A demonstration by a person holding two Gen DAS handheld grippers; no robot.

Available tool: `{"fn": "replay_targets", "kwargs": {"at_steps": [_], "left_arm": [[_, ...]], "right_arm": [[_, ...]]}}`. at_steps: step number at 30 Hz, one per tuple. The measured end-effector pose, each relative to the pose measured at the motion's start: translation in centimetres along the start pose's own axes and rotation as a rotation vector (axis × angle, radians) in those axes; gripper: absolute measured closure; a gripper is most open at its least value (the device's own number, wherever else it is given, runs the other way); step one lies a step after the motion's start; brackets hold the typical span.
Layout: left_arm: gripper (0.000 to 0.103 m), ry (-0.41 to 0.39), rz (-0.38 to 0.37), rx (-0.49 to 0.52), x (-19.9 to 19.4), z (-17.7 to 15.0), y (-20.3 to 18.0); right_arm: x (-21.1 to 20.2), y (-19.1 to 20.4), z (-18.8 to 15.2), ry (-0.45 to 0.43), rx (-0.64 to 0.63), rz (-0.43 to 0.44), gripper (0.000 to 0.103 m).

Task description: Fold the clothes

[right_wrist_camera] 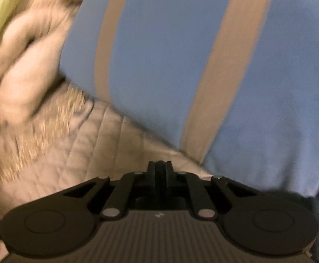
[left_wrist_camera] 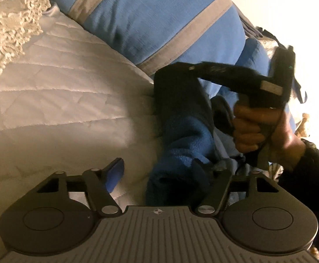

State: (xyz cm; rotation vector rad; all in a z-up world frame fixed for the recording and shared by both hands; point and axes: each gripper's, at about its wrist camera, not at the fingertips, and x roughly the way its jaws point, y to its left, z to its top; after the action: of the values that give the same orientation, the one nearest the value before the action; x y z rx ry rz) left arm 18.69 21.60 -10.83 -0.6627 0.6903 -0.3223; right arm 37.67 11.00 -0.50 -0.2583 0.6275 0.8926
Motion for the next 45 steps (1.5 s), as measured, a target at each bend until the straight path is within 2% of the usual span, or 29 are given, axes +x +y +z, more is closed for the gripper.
{"fn": "replay_targets", "kwargs": {"at_steps": [3,5,6,8,11,14,15,17,19,20,23,26,28,29,30,31,32,37,41,45], "left_arm": [[0.055,-0.003,-0.008,-0.012,-0.1,-0.1,0.0],[0.076,-0.003,-0.019,-0.016,-0.1,-0.2,-0.1],[0.077,-0.006,-0.014,-0.01,-0.2,-0.3,-0.2],[0.086,-0.025,0.001,0.024,-0.5,-0.5,-0.8],[0.088,-0.052,0.037,0.111,-1.3,-1.4,-2.1],[0.088,-0.063,0.087,0.212,-1.6,-2.0,-3.4],[0.088,-0.066,0.104,0.245,-1.6,-2.2,-3.8],[0.088,-0.071,0.118,0.275,-1.6,-2.4,-4.1],[0.088,-0.072,0.121,0.278,-1.5,-2.4,-4.1],[0.088,-0.072,0.122,0.279,-1.5,-2.5,-4.1],[0.088,-0.072,0.131,0.286,-1.4,-2.5,-4.3],[0.088,-0.067,0.156,0.331,-1.3,-2.6,-4.8],[0.088,-0.063,0.169,0.352,-1.2,-2.5,-5.1],[0.088,-0.061,0.175,0.359,-1.2,-2.5,-5.2],[0.088,-0.06,0.179,0.366,-1.1,-2.5,-5.2],[0.088,-0.058,0.186,0.373,-1.1,-2.5,-5.3],[0.088,-0.059,0.192,0.376,-1.1,-2.5,-5.4],[0.091,-0.052,0.218,0.366,-1.2,-2.8,-5.2],[0.091,-0.049,0.227,0.369,-1.3,-3.1,-5.2],[0.092,-0.037,0.239,0.391,-1.3,-3.2,-5.4]], "right_arm": [[-1.9,-2.7,-0.3,-0.028,0.142,-0.009,0.095],[-2.7,-4.6,-1.0,-0.031,0.248,-0.007,0.095],[-2.9,-5.6,-1.5,-0.03,0.303,-0.005,0.095],[-3.0,-7.2,-2.5,-0.022,0.389,-0.013,0.095],[-2.3,-8.7,-4.2,0.0,0.485,-0.035,0.096],[-1.0,-8.8,-5.1,0.081,0.516,-0.04,0.093],[-0.8,-8.7,-5.0,0.09,0.509,-0.037,0.089],[-1.2,-8.5,-4.6,0.075,0.504,-0.03,0.055],[-1.6,-8.3,-3.7,0.039,0.498,-0.014,0.039],[-1.7,-8.1,-3.1,0.024,0.486,-0.007,0.032],[-0.8,-7.2,-1.3,0.018,0.436,0.019,0.026],[1.2,-5.6,-0.3,0.084,0.342,0.014,0.027],[2.5,-4.3,-0.1,0.14,0.255,0.019,0.031],[3.0,-3.8,-0.2,0.158,0.228,0.007,0.056],[3.4,-3.3,-0.3,0.176,0.201,-0.005,0.067],[3.9,-2.9,-0.4,0.194,0.175,-0.018,0.083],[4.3,-2.6,-0.5,0.206,0.165,-0.034,0.087],[3.8,-4.2,-0.5,0.137,0.343,-0.111,0.091],[3.7,-5.8,-1.2,0.085,0.457,-0.106,0.091],[4.0,-6.2,-1.8,0.076,0.49,-0.106,0.091]]}}
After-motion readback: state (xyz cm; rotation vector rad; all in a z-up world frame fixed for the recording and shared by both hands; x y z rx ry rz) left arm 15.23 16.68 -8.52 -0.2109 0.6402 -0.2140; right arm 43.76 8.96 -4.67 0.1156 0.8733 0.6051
